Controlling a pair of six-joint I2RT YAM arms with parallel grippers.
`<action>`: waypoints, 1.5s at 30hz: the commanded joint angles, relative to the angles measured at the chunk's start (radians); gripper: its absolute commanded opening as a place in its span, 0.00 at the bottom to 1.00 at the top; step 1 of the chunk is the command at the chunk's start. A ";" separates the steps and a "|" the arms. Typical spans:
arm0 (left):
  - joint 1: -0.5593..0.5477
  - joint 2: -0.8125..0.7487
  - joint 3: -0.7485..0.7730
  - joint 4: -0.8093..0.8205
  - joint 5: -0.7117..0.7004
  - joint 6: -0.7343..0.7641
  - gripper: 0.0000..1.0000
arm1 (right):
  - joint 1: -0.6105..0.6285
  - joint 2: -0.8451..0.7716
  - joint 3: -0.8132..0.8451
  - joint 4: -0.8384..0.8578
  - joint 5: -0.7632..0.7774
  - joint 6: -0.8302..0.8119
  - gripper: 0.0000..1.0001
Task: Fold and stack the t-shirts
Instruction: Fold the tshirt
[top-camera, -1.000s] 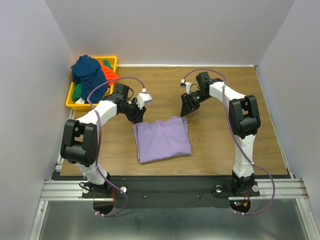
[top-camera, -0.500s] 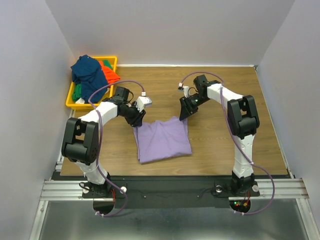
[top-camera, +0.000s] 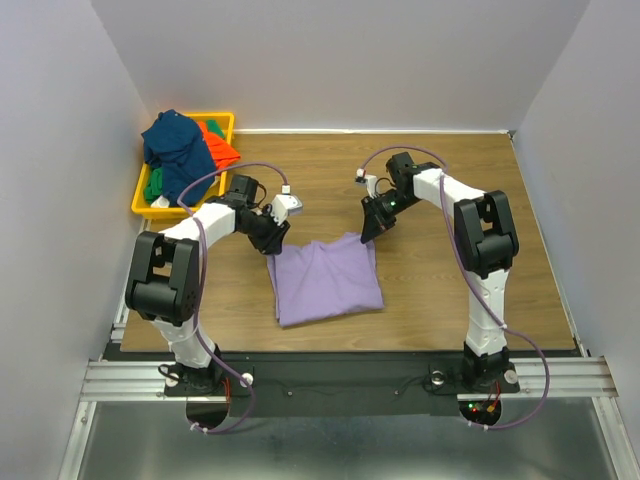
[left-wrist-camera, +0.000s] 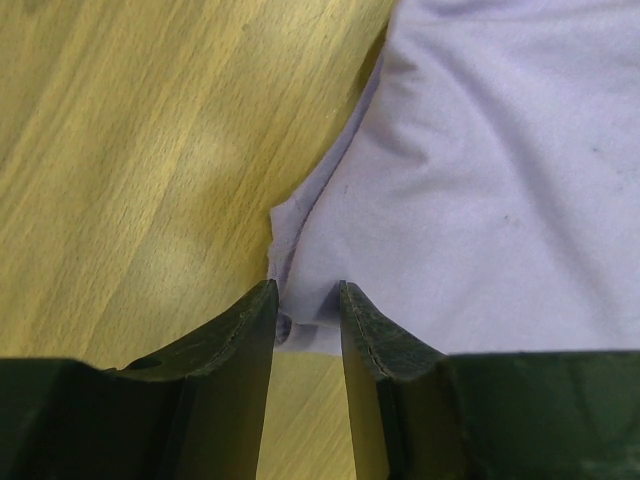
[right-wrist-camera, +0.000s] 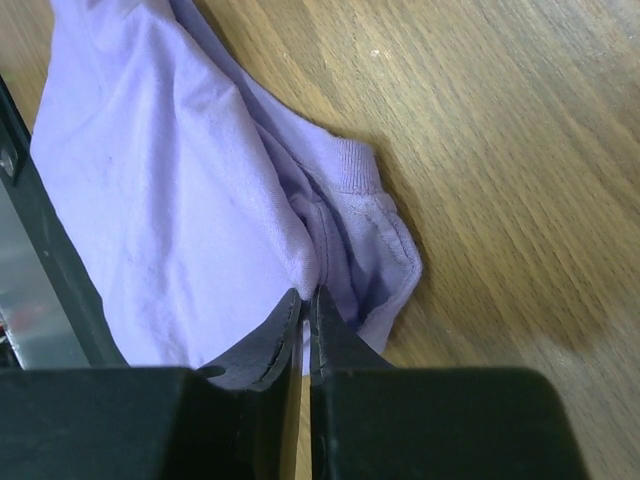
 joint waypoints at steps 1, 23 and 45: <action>0.016 0.005 -0.002 -0.010 -0.003 0.013 0.43 | 0.005 -0.036 0.022 -0.007 -0.022 -0.015 0.03; 0.099 -0.035 0.032 -0.082 0.053 0.061 0.00 | -0.018 -0.101 0.011 -0.003 0.130 -0.024 0.01; 0.099 0.230 0.225 0.063 -0.090 -0.141 0.00 | -0.041 0.057 0.106 0.166 0.426 0.106 0.01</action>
